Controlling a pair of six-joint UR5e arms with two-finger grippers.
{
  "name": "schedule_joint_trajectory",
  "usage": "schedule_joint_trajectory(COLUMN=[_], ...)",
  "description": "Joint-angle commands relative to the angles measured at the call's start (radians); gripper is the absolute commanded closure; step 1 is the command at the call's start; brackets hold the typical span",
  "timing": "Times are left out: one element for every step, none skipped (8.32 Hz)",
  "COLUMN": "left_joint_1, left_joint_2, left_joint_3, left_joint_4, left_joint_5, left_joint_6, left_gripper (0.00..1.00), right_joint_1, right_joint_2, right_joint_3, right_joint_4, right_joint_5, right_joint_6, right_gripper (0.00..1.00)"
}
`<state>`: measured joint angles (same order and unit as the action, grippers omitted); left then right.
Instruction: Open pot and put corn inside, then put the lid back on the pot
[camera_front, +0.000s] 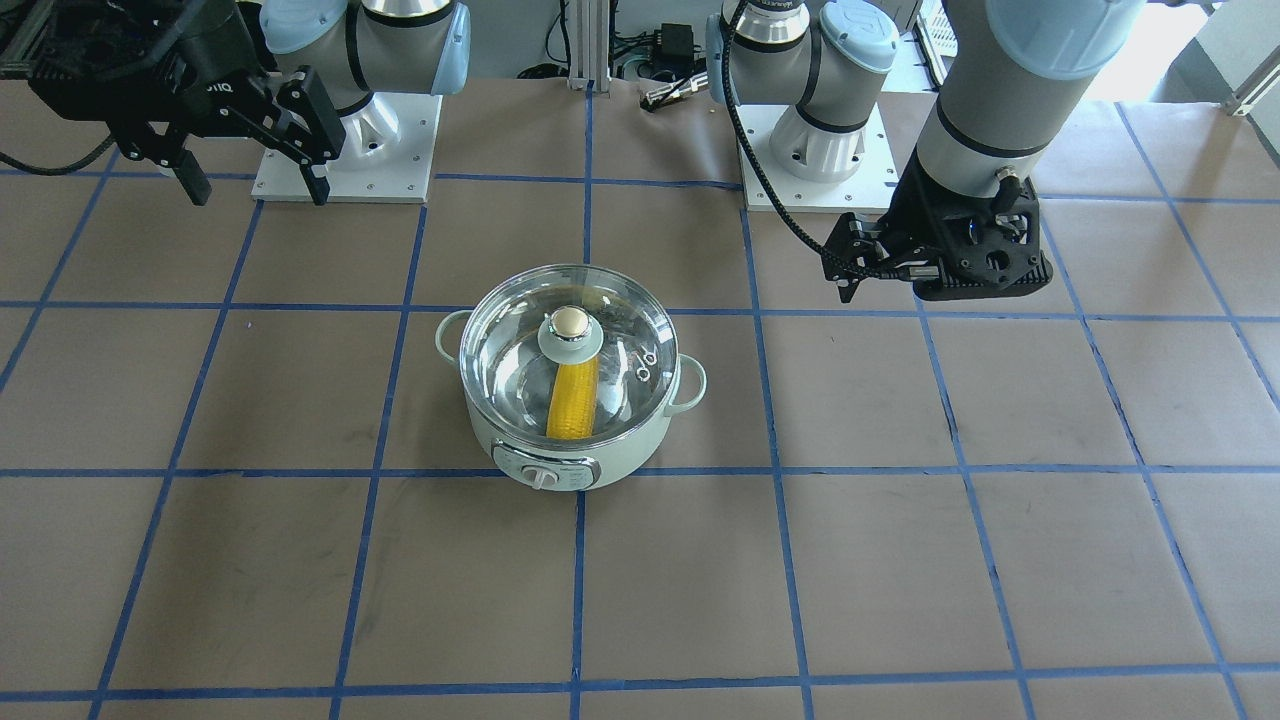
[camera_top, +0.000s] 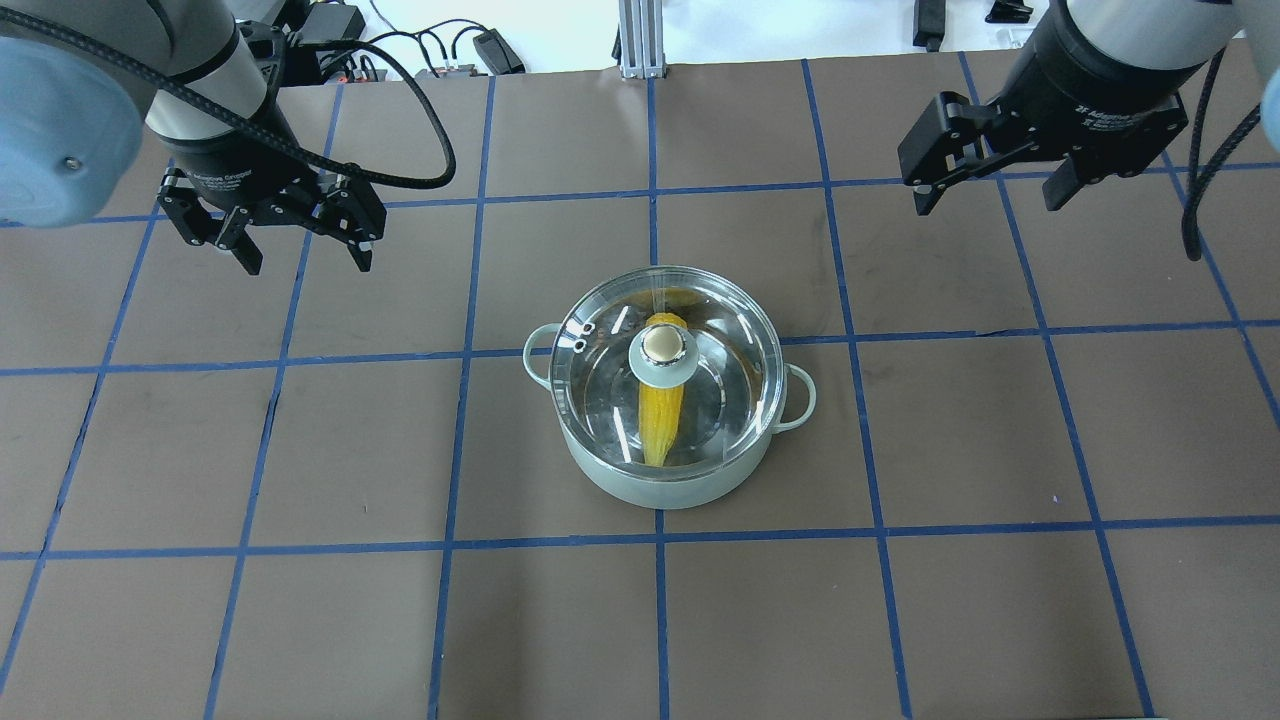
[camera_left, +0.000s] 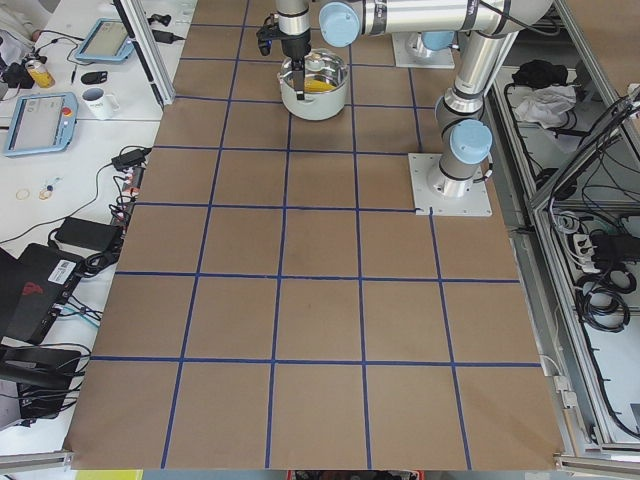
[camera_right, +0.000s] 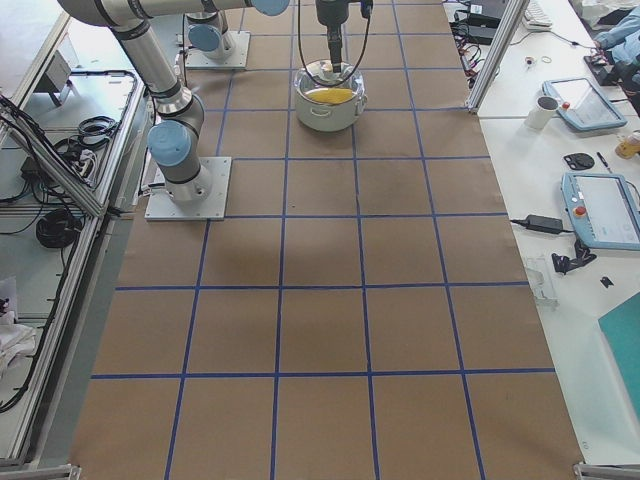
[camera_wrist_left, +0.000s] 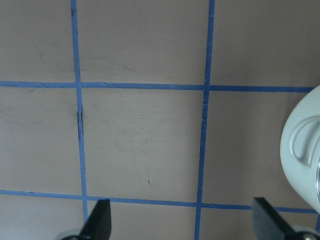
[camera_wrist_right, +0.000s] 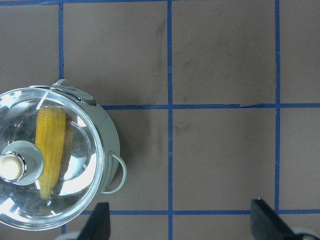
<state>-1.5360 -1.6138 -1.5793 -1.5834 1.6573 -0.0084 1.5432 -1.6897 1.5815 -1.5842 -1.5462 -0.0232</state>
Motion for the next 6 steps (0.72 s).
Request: schedule_joint_trajectory(left_joint_1=[0.008, 0.008, 0.008, 0.008, 0.008, 0.007], left_joint_2=[0.003, 0.003, 0.003, 0.006, 0.009, 0.017], left_joint_3=[0.004, 0.002, 0.002, 0.002, 0.001, 0.001], left_joint_4=[-0.007, -0.001, 0.002, 0.003, 0.005, 0.006], left_joint_5=[-0.042, -0.039, -0.04, -0.037, -0.036, -0.034], left_joint_6=[-0.001, -0.001, -0.002, -0.004, 0.001, 0.002], left_gripper=[0.0, 0.0, 0.0, 0.0, 0.0, 0.0], right_joint_1=[0.0, 0.0, 0.0, 0.0, 0.0, 0.0], right_joint_2=[-0.001, -0.001, -0.001, -0.001, -0.001, 0.001], right_joint_3=[0.0, 0.0, 0.0, 0.0, 0.0, 0.0], right_joint_4=[0.003, 0.003, 0.003, 0.003, 0.003, 0.001], right_joint_5=[0.0, 0.0, 0.0, 0.0, 0.0, 0.001], right_joint_6=[0.0, 0.0, 0.0, -0.001, -0.001, -0.001], right_gripper=[0.0, 0.0, 0.0, 0.0, 0.0, 0.0])
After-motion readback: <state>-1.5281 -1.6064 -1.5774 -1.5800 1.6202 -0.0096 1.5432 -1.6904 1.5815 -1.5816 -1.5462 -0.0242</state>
